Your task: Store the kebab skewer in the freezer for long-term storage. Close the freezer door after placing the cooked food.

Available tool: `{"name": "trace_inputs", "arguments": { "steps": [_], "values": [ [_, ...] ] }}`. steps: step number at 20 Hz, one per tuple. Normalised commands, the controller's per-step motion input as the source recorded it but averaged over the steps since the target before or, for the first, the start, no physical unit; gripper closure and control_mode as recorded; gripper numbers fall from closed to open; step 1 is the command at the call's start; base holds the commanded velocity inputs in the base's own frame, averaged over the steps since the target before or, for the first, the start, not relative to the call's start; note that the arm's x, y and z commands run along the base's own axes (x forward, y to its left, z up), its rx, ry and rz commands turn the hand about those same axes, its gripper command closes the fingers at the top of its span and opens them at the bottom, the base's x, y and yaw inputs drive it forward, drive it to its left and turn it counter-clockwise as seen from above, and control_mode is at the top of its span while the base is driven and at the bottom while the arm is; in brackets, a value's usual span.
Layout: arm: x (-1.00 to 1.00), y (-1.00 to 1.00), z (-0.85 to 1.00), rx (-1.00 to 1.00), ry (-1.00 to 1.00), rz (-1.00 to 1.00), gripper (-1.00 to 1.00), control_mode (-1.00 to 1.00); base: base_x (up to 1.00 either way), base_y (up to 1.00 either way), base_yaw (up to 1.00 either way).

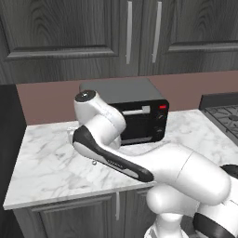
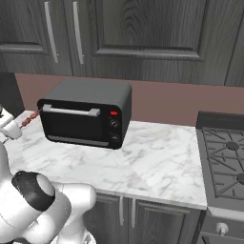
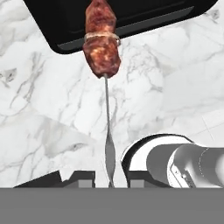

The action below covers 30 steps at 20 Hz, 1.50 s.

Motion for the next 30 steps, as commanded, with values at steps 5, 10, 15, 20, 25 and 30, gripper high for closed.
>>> {"name": "trace_inputs", "arguments": {
  "steps": [5,10,15,20,25,30],
  "values": [
    [-0.31,-0.90,0.69,0.01,0.03,0.00,1.00,-1.00,0.00,0.00,0.00],
    [-0.32,-0.83,0.49,0.00,0.01,0.09,1.00,-1.00,0.00,0.00,0.00],
    [-0.26,-0.65,0.39,0.00,0.06,0.22,1.00,-1.00,0.00,0.00,0.00],
    [-0.21,-0.45,0.05,0.00,0.06,0.23,1.00,-1.00,0.00,0.00,0.00],
    [-0.05,-0.36,-0.02,0.01,0.10,0.14,1.00,-1.00,0.00,0.00,0.00],
    [0.00,-0.40,-0.03,0.00,0.08,0.11,1.00,-1.00,0.00,0.00,0.00]
  ]
}}
